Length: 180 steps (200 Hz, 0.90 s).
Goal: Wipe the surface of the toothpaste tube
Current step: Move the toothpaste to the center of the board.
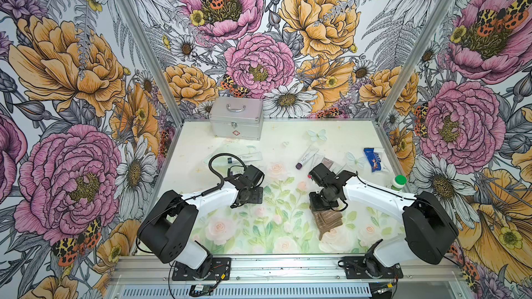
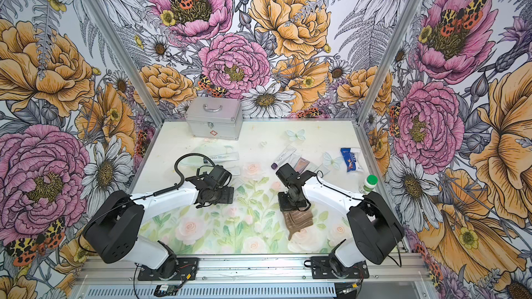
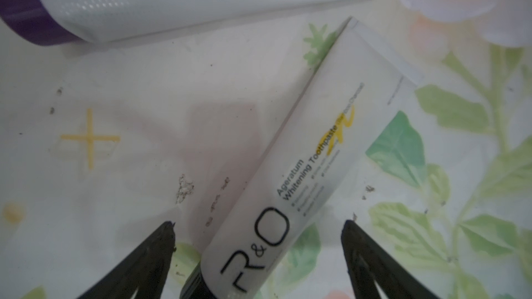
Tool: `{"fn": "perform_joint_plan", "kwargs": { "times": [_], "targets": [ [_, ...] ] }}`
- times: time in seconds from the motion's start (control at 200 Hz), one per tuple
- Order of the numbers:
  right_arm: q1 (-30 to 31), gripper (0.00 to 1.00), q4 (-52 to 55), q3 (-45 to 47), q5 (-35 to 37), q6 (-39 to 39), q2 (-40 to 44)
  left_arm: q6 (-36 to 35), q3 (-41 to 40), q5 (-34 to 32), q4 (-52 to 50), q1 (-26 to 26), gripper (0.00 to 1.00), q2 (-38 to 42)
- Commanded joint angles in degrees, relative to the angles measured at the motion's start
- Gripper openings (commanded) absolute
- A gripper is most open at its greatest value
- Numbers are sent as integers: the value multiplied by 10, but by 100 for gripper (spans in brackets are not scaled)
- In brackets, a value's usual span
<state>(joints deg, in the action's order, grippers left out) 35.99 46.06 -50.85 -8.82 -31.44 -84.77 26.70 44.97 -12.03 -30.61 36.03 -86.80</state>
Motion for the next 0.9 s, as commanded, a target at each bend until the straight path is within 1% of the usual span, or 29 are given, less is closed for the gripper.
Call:
{"fn": "perform_joint_plan", "kwargs": {
  "times": [0.0,0.035,0.05,0.16,0.285,0.355,0.44,0.535,0.691,0.896],
  "targets": [
    [4,0,1,-6,-1,3,17,2,12,-4,21,4,88,-8],
    [4,0,1,-6,-1,2,18,0,14,-4,22,6,84,-13],
    [4,0,1,-6,-1,3,18,-2,15,14,22,6,83,-17],
    [4,0,1,-6,-1,1,21,-12,24,33,26,20,64,-39],
    [4,0,2,-3,-3,-2,27,-30,32,57,34,46,50,-61],
    [4,0,2,-1,-4,-3,31,-39,34,61,35,64,44,-65],
    [3,0,3,3,-5,-4,35,-49,30,74,46,84,40,-61],
    [1,0,2,4,-14,-5,35,-68,25,92,62,115,38,-57],
    [-1,0,0,7,-17,-6,26,-95,17,127,87,171,38,-56],
    [-4,0,1,6,-13,-9,26,-107,-4,170,122,214,37,-61]
  ]
}}
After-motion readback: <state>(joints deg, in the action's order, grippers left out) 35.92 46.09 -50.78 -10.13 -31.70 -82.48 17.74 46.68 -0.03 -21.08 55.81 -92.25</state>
